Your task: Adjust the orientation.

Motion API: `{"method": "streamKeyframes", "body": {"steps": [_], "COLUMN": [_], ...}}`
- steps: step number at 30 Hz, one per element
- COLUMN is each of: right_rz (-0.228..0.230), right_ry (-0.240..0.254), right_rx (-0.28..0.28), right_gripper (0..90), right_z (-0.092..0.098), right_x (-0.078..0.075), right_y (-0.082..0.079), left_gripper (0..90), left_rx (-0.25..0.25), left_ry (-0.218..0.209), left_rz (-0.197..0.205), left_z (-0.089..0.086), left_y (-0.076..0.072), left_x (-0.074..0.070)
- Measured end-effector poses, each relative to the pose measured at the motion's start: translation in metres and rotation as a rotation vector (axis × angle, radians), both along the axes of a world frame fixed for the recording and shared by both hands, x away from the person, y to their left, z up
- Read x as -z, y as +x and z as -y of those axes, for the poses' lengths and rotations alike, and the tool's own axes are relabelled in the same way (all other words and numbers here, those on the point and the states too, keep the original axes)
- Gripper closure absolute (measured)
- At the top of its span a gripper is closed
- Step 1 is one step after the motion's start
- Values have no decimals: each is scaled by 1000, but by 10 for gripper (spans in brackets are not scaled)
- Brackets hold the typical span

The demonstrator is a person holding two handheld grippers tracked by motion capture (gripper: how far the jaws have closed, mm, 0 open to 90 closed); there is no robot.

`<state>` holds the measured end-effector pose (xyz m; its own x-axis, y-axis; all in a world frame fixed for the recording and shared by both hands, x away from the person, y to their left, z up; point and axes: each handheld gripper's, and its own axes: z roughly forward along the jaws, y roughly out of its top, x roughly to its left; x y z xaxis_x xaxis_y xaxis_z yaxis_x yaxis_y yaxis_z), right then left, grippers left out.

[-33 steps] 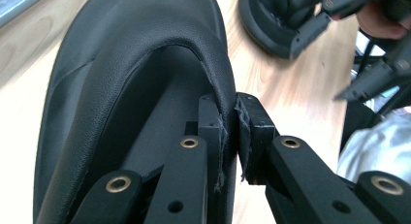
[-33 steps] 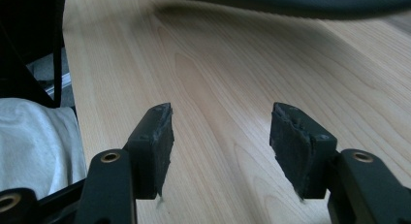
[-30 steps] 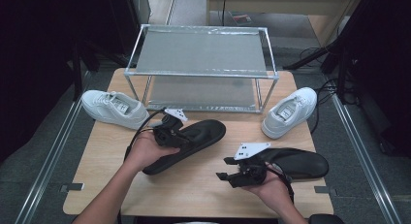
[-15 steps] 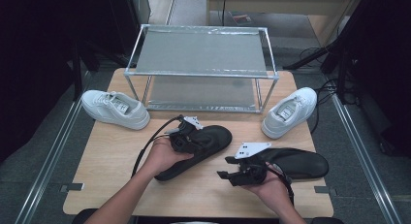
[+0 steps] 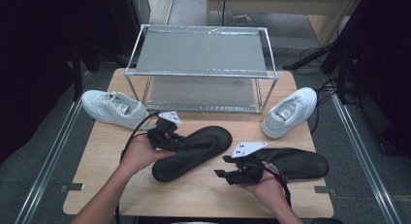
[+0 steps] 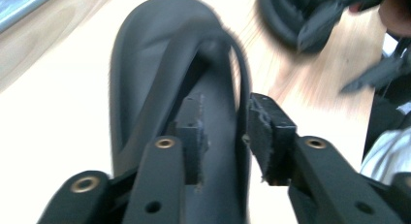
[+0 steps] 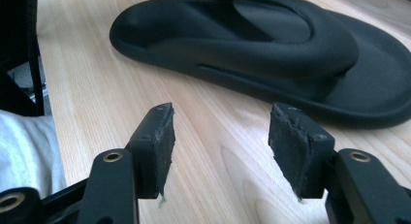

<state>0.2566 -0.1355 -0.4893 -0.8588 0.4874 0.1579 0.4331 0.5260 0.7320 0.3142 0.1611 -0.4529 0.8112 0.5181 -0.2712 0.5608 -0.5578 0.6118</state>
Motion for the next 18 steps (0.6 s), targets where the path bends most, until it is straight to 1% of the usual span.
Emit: {"method": "streamKeyframes", "body": {"steps": [1,3,4,5,6,7,8,9,10,11,12,14,15,17,18], "right_rz": [7,17,22,28,21,13,-3,-19,-20,-15,-7,-5,-19,-23,-25], "right_ry": [1,2,5,5,11,15,28,36,34,26,20,18,16,-7,-1], "right_rx": [3,8,8,6,6,-3,-5,-5,2,5,6,20,29,51,56], "right_gripper": [444,461,474,494,524,569,624,669,713,746,777,825,844,895,900], "right_z": [-2,-6,-8,-9,-12,-14,-16,-18,-21,-23,-26,-29,-30,-32,-31], "right_x": [-1,-3,-4,-5,-6,-8,-9,-11,-13,-14,-14,-10,-8,-1,3], "right_y": [1,3,3,5,6,8,10,13,15,18,22,28,31,33,33], "left_gripper": [766,835,867,886,900,900,900,900,900,900,900,900,900,900,900], "left_rx": [-11,-21,-36,-39,-48,-50,-52,-49,-48,-49,-64,-75,-81,-95,-97], "left_ry": [-9,-35,-34,-35,-39,-45,-48,-35,-34,-48,-56,-54,-46,-49,-54], "left_rz": [1,-17,-21,-19,-23,-36,-40,-43,-28,-25,-21,-9,-1,-13,-16], "left_z": [-9,-27,-33,-39,-45,-50,-53,-56,-58,-60,-62,-63,-64,-65,-66], "left_y": [-1,-2,-2,-2,-2,-1,0,1,2,3,3,4,5,7,9], "left_x": [2,6,8,9,11,14,17,19,21,23,25,28,30,35,38]}}
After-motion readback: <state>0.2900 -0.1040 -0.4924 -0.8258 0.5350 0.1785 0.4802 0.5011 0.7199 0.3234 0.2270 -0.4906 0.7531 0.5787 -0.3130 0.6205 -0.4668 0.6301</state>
